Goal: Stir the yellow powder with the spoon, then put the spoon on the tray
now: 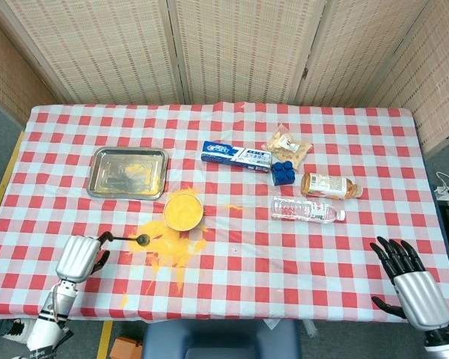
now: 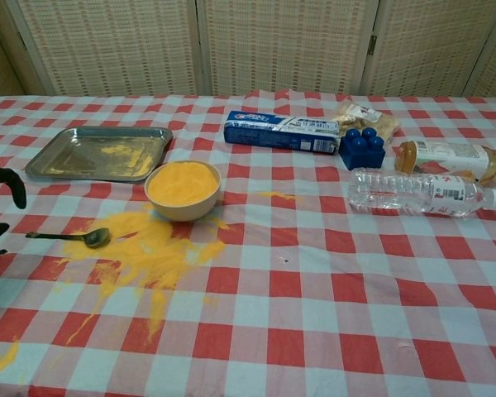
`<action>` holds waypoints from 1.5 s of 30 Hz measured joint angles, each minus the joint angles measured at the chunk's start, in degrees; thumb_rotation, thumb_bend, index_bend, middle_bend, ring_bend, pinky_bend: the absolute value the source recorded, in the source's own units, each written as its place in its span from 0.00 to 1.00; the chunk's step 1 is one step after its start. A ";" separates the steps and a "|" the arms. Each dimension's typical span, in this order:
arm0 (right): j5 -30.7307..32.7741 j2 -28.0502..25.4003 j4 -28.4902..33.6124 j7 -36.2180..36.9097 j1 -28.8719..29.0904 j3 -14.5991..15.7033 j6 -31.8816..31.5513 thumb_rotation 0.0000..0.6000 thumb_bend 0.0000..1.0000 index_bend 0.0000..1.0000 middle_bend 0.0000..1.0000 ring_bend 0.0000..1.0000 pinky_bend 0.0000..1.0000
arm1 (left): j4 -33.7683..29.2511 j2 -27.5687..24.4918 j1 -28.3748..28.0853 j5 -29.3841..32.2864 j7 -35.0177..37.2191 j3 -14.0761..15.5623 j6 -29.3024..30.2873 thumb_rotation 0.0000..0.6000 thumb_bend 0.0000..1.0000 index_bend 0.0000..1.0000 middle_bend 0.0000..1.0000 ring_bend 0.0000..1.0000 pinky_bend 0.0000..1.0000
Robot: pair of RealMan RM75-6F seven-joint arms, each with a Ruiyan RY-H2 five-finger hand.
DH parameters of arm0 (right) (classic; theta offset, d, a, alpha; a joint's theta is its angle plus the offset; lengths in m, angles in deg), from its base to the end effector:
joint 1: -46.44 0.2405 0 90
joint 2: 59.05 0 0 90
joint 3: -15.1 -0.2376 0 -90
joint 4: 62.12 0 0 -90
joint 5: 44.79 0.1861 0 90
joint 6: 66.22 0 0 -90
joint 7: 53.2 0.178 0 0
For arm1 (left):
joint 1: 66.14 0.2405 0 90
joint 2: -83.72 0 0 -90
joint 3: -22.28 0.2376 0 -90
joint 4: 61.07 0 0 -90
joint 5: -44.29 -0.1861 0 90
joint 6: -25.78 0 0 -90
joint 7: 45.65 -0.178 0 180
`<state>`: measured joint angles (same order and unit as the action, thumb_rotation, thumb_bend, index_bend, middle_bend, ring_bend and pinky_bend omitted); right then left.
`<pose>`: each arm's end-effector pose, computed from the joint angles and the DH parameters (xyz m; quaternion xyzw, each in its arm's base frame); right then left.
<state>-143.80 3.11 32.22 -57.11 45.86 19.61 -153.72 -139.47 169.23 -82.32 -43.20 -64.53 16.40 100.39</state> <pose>-0.2696 -0.1573 0.1509 0.6674 -0.3742 0.3594 0.5342 -0.2411 0.2718 0.0557 -0.6981 -0.2905 -0.3527 0.5512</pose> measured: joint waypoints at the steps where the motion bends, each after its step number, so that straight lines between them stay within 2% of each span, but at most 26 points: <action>1: 0.09 0.01 0.00 0.03 0.04 -0.01 0.09 1.00 0.02 0.00 0.00 0.00 0.00 | 1.54 0.98 -0.41 0.14 -0.21 -0.19 -0.04 1.00 0.40 0.44 1.00 1.00 1.00; 7: 0.54 0.09 -0.03 -0.03 0.25 -0.09 0.57 1.00 0.02 0.00 0.00 0.00 0.00 | 9.18 5.68 -2.70 1.40 -0.48 -0.67 -1.79 1.00 0.40 0.44 1.00 1.00 1.00; 13: 1.18 0.24 -0.06 -0.23 0.56 -0.17 1.34 1.00 0.02 0.00 0.00 0.00 0.00 | 13.88 9.06 -4.84 2.87 -0.54 -0.71 -4.35 1.00 0.41 0.37 1.00 1.00 1.00; 19: 2.09 0.39 -0.18 -0.27 0.92 -0.44 2.14 1.00 0.02 0.00 0.00 0.00 0.00 | 14.96 10.57 -6.46 3.35 -0.70 -0.13 -5.95 1.00 0.41 0.36 1.00 1.00 1.00; 28: 2.67 0.55 -0.16 -0.60 1.24 -0.49 2.80 1.00 0.02 0.00 0.00 0.00 0.00 | 16.18 12.43 -7.74 4.01 -1.09 0.37 -6.95 1.00 0.41 0.47 1.00 1.00 1.00; 39: 2.81 0.38 -0.09 -0.57 1.31 -0.42 2.85 1.00 0.02 0.00 0.00 0.00 0.00 | 17.95 13.50 -8.66 5.32 -1.38 0.12 -7.69 1.00 0.41 0.54 1.00 1.00 1.00; 45: 2.89 0.22 0.03 -0.69 1.39 -0.27 3.15 1.00 0.02 0.00 0.00 0.00 0.00 | 18.52 13.65 -9.03 6.00 -1.07 0.24 -8.14 1.00 0.40 0.52 1.00 1.00 1.00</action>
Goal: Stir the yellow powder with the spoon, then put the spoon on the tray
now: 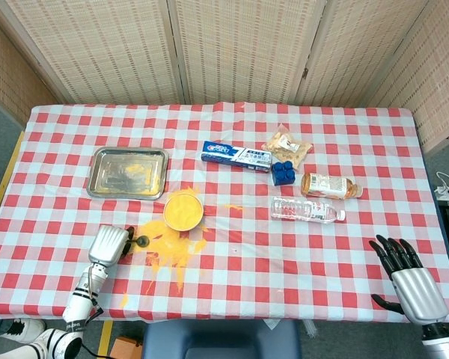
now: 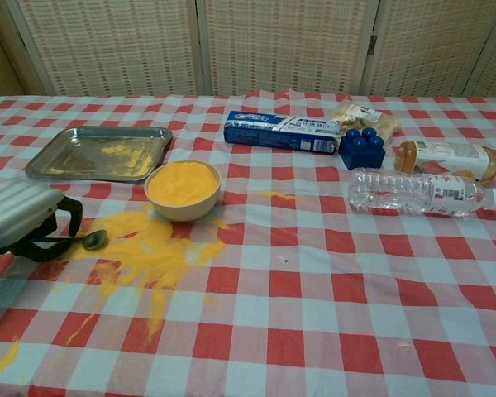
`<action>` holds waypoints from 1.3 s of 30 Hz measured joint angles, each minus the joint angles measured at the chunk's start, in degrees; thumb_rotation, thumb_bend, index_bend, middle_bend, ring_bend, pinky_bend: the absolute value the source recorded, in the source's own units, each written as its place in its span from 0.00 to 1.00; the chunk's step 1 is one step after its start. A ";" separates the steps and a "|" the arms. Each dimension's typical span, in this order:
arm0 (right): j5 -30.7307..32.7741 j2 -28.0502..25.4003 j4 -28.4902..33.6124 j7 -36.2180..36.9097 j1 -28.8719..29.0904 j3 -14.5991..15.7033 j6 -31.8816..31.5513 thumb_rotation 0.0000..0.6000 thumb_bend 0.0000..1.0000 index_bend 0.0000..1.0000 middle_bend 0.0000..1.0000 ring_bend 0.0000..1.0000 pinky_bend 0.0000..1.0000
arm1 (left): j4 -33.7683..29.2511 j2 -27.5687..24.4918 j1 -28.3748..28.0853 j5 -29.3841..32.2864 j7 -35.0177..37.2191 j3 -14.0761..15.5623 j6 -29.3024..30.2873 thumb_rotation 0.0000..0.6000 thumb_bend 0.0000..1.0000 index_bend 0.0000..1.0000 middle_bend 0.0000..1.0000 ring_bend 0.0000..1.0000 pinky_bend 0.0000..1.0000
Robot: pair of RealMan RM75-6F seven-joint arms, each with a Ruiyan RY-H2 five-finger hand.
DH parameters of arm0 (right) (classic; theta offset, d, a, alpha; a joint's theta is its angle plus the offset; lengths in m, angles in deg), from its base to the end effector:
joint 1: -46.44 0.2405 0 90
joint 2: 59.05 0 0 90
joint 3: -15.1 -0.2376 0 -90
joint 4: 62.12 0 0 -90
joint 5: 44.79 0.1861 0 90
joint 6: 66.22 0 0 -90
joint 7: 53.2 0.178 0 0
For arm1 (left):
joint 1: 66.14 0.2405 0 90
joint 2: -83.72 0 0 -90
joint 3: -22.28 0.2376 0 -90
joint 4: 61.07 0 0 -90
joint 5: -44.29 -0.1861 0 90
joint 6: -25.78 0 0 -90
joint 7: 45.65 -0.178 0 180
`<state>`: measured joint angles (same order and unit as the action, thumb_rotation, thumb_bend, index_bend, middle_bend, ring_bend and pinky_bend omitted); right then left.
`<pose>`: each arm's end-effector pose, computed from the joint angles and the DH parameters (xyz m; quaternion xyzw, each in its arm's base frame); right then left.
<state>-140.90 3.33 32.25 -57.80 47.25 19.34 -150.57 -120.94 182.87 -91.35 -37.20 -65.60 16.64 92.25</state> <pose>-0.2771 -0.1647 0.1451 0.6700 -0.3867 0.3381 0.5360 -0.2412 0.3139 -0.0121 -0.7348 -0.2785 -0.2997 0.5411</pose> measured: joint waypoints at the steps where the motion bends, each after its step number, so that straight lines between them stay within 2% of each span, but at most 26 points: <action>1: 0.06 -0.02 0.04 -0.08 0.02 0.00 0.05 1.00 0.02 0.00 0.00 0.00 0.00 | 0.03 0.00 -0.08 0.02 0.08 0.03 0.02 1.00 0.41 0.51 1.00 1.00 1.00; 7: 0.32 0.05 0.07 -0.24 0.09 -0.08 0.14 1.00 0.02 0.00 0.00 0.00 0.00 | -0.25 -0.36 -0.28 0.38 -0.05 0.25 -0.16 1.00 0.41 0.51 1.00 1.00 1.00; 22: 0.51 0.15 0.09 -0.53 0.25 -0.03 0.42 1.00 0.02 0.00 0.00 0.00 0.00 | 0.61 -0.37 -0.59 1.38 0.64 0.56 -0.65 1.00 0.42 0.62 1.00 1.00 1.00; 39: 0.50 0.10 0.33 -0.80 0.47 0.20 0.86 1.00 0.02 0.00 0.00 0.00 0.00 | -0.03 -1.15 -0.93 2.59 -0.33 0.96 -1.92 1.00 0.43 0.56 1.00 1.00 1.00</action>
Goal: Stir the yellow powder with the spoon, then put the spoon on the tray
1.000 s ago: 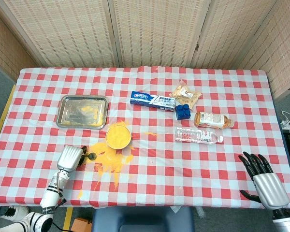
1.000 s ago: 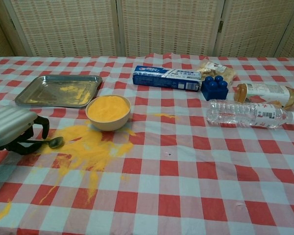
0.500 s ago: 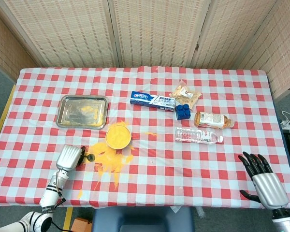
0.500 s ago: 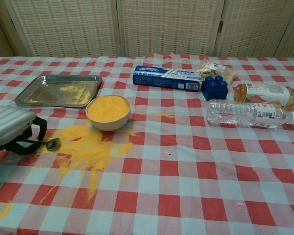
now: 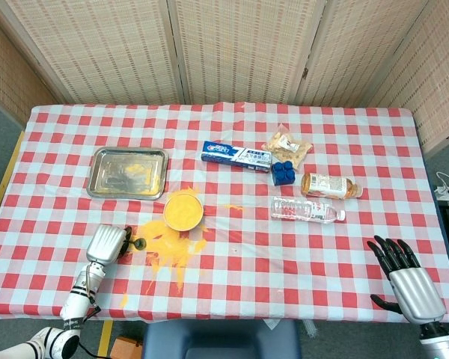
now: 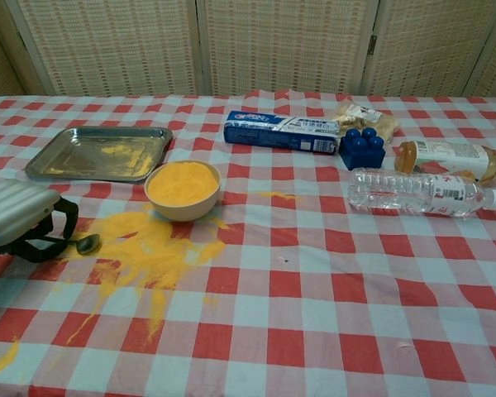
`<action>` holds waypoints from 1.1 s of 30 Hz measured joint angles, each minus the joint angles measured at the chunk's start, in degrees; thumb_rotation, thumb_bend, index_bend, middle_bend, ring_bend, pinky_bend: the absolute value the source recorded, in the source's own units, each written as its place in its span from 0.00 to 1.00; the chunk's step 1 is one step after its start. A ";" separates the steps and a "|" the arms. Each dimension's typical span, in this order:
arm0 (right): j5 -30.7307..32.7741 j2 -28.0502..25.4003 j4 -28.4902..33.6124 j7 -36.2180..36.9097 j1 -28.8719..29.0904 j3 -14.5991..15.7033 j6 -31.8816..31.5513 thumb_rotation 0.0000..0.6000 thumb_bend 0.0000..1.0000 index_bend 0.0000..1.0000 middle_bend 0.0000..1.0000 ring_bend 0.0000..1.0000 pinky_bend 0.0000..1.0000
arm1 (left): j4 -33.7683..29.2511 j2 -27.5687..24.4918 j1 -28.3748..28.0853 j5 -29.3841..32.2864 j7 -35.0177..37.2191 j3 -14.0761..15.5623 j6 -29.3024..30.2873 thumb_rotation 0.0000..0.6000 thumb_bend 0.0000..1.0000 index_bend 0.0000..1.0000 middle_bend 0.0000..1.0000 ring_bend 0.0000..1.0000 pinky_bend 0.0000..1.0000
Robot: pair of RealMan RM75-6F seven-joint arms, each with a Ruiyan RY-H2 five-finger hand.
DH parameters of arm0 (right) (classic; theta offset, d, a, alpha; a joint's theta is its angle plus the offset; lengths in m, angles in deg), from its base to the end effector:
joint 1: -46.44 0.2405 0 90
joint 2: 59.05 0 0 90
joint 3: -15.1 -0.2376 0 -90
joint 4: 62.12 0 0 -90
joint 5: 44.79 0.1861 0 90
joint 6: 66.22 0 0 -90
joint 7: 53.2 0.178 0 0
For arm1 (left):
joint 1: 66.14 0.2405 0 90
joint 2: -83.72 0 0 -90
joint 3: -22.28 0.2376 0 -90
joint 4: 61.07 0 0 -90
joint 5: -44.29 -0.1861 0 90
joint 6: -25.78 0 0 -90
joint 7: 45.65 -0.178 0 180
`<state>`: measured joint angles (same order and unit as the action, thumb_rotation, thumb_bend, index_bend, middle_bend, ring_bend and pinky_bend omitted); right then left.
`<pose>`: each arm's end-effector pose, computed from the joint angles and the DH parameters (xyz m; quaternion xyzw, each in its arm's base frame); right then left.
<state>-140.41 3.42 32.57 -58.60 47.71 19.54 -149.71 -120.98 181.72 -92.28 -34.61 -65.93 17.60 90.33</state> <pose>-0.2772 -0.1659 0.1420 0.6740 -0.3881 0.3313 0.5341 -0.2504 0.3173 -0.0108 -0.7401 -0.2869 -0.2776 0.5411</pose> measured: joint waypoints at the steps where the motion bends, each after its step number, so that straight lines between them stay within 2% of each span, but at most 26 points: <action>1: 0.00 0.00 0.01 -0.03 0.01 0.01 0.02 1.00 0.02 0.00 0.00 0.00 0.00 | 0.07 0.00 -0.04 0.21 -0.12 0.00 -0.24 1.00 0.44 0.57 1.00 1.00 1.00; 4: -0.03 -0.02 0.04 -0.12 0.02 0.09 0.10 1.00 0.02 0.00 0.00 0.00 0.00 | 0.30 0.07 -0.11 0.54 -0.03 -0.06 -0.48 1.00 0.49 0.60 1.00 1.00 1.00; 11: -0.09 0.00 0.09 -0.17 0.06 0.13 0.11 1.00 0.02 0.00 0.00 0.00 0.00 | 0.28 -0.01 0.03 0.12 0.32 -0.09 0.97 1.00 0.70 0.75 1.00 1.00 1.00; 14: -0.22 0.00 0.12 -0.19 0.09 0.21 0.14 1.00 0.02 0.00 0.00 0.00 0.00 | 0.24 -0.03 0.21 -0.12 0.09 -0.08 1.88 1.00 0.75 0.78 1.00 1.00 1.00; 20: -0.49 -0.04 0.16 -0.08 0.01 0.30 -0.14 1.00 0.02 0.00 0.00 0.00 0.00 | -0.32 -0.43 0.66 -0.28 0.44 -0.44 3.65 1.00 0.77 0.78 1.00 1.00 1.00; 24: -0.60 0.01 0.15 -0.10 0.10 0.41 0.07 1.00 0.02 0.00 0.00 0.00 0.00 | -2.93 -1.73 1.18 -0.91 0.87 -0.62 5.70 1.00 0.77 0.78 1.00 1.00 1.00; 33: -1.06 -0.32 0.27 0.70 0.21 0.66 0.09 1.00 0.02 0.00 0.00 0.00 0.00 | -16.85 -7.43 1.53 -1.25 -0.51 -2.73 8.92 1.00 0.77 0.78 1.00 1.00 1.00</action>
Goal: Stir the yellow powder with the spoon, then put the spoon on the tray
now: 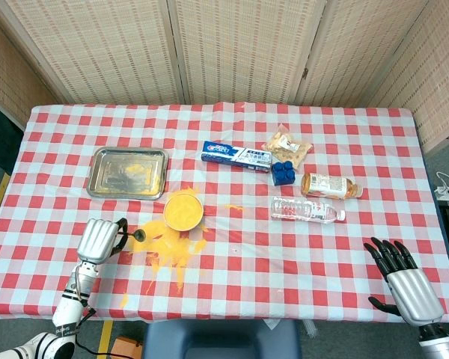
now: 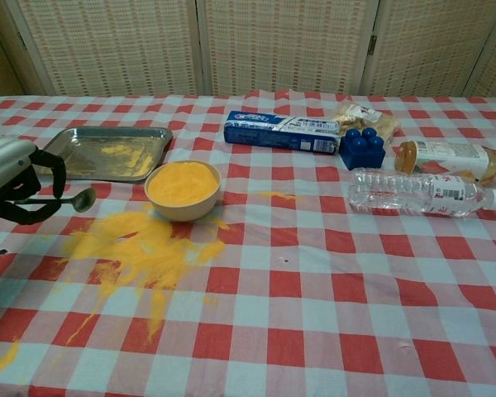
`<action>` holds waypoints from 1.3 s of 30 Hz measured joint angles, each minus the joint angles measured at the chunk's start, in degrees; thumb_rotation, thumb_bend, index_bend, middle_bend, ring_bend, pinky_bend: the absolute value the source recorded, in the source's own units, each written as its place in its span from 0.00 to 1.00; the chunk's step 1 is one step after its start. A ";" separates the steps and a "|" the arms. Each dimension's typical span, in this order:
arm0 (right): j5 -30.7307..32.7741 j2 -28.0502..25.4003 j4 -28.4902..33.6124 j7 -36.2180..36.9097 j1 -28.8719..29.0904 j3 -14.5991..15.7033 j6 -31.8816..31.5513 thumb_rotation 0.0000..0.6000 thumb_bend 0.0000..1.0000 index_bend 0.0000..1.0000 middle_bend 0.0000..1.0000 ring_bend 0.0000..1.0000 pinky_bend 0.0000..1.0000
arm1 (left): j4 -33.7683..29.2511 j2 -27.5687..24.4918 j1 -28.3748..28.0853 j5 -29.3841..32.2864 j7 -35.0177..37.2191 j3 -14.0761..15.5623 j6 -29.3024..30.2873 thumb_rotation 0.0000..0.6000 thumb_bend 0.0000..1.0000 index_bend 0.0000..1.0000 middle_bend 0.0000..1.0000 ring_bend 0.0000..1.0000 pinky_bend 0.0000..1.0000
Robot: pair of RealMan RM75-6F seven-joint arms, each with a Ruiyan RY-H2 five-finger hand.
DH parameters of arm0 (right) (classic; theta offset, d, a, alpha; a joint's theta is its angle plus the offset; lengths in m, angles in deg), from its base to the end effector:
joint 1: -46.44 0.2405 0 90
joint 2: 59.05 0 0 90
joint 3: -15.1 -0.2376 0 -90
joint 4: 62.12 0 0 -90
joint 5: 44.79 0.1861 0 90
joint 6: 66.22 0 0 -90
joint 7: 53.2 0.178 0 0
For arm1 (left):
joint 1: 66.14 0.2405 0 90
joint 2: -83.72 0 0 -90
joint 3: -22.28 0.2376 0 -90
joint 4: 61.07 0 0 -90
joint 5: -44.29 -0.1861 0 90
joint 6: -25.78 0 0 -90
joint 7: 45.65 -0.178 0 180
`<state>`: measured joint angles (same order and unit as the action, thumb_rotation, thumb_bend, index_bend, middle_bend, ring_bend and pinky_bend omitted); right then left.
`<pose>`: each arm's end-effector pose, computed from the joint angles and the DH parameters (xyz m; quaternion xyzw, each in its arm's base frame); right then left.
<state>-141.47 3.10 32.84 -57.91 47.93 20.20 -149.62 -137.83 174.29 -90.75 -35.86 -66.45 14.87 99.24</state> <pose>-0.2742 -0.1640 0.1401 0.6794 -0.3903 0.3347 0.5234 -0.2079 0.3103 0.0371 -0.6871 -0.2948 -0.3792 0.5452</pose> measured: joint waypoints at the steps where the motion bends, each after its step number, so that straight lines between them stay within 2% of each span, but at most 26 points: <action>1: 0.02 -0.01 -0.02 0.10 0.06 0.02 0.14 1.00 0.02 0.00 0.00 0.00 0.00 | -1.99 -0.58 -0.36 0.37 -1.21 -0.65 -0.11 1.00 0.77 0.78 1.00 1.00 1.00; 6: 0.11 0.09 -0.19 0.19 0.65 0.37 1.87 1.00 0.02 0.00 0.00 0.00 0.00 | -5.79 -1.10 -3.19 4.23 -8.55 -3.51 -2.77 1.00 0.77 0.78 1.00 1.00 1.00; 10: 0.74 -0.03 -0.20 0.60 1.00 0.25 2.39 1.00 0.02 0.00 0.00 0.00 0.00 | -6.66 0.40 -6.82 10.08 -16.22 -5.92 -6.16 1.00 0.77 0.78 1.00 1.00 1.00; 13: 1.21 -0.31 -0.20 1.09 0.89 -0.11 1.80 1.00 0.02 0.00 0.00 0.00 0.00 | -6.11 2.40 -9.45 13.00 -20.93 -7.18 -7.54 1.00 0.77 0.78 1.00 1.00 1.00; 19: 2.18 -0.47 -0.25 1.52 1.03 -0.49 2.13 1.00 0.02 0.00 0.00 0.00 0.00 | -2.93 6.40 -14.04 18.36 -25.93 -9.04 -9.32 1.00 0.77 0.78 1.00 1.00 1.00; 26: 2.91 -0.73 -0.09 1.74 1.26 -0.91 2.31 1.00 0.02 0.00 0.00 0.00 0.00 | 0.44 8.67 -16.39 20.28 -27.53 -9.02 -9.87 1.00 0.77 0.76 1.00 1.00 1.00; 32: 3.65 -0.68 -0.17 1.73 1.43 -1.16 2.85 1.00 0.02 0.00 0.00 0.00 0.00 | 2.36 9.56 -17.32 22.27 -27.60 -7.75 -11.06 1.00 0.76 0.65 1.00 1.00 1.00; 39: 3.80 -0.64 0.15 1.07 1.55 -1.22 2.94 1.00 0.02 0.00 0.00 0.00 0.00 | 0.35 8.95 -17.84 22.23 -28.17 -6.71 -10.55 1.00 0.74 0.53 1.00 1.00 1.00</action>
<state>-137.66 2.47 32.99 -56.83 49.48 18.98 -146.68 -137.49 183.23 -108.59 -13.63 -94.62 8.16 88.70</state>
